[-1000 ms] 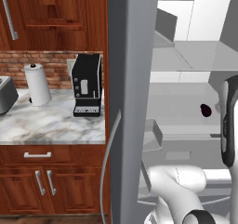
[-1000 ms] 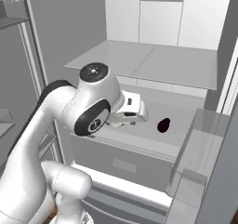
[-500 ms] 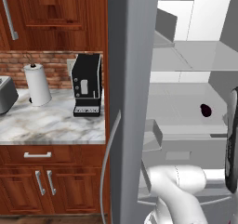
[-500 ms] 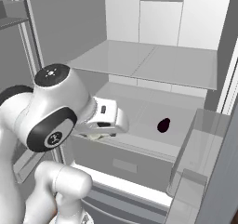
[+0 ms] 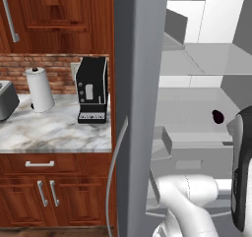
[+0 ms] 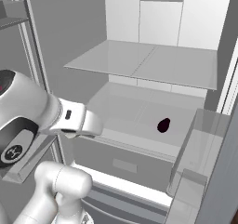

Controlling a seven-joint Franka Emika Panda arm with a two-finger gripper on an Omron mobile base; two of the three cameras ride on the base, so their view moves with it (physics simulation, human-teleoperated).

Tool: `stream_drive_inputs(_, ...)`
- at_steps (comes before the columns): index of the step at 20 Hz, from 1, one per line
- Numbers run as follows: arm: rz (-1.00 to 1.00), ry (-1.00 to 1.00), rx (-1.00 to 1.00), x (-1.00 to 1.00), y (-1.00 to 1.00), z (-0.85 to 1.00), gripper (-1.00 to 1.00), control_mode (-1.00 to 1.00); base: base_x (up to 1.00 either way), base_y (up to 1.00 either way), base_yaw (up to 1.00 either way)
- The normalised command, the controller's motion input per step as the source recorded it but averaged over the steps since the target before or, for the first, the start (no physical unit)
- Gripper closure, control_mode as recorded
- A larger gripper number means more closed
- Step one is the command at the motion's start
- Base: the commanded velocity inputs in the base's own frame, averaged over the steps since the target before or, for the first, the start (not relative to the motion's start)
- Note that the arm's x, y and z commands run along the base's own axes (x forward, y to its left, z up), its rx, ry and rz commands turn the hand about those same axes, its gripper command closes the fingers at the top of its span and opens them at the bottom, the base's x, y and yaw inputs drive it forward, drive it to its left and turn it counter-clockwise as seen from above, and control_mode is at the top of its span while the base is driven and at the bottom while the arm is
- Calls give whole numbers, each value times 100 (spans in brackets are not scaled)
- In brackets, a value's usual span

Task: Retrieve the bottle and the shaker from the cabinet and place them next to the mixing bowl on the counter. Then add garlic from the fridge to the mixing bowl.

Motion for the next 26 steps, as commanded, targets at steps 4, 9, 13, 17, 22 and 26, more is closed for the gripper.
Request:
stream_drive_inputs(4, -19, -6, 9, 9, 8, 16, 100, -100, 0, 0, 0)
stream_drive_inputs(9, -3, -1, 7, 0, 0, 0, 100, -100, 0, 0, 0)
stream_drive_inputs(13, 0, 0, 0, 0, 0, 0, 100, -100, 0, 0, 0)
stream_drive_inputs(17, 0, 0, 0, 0, 0, 0, 100, -100, 0, 0, 0)
stream_drive_inputs(22, 0, 0, 0, 0, 0, 0, 100, 100, -24, -1, 0)
stream_drive_inputs(26, 0, 0, 0, 0, 0, 0, 100, 100, -95, -7, 0)
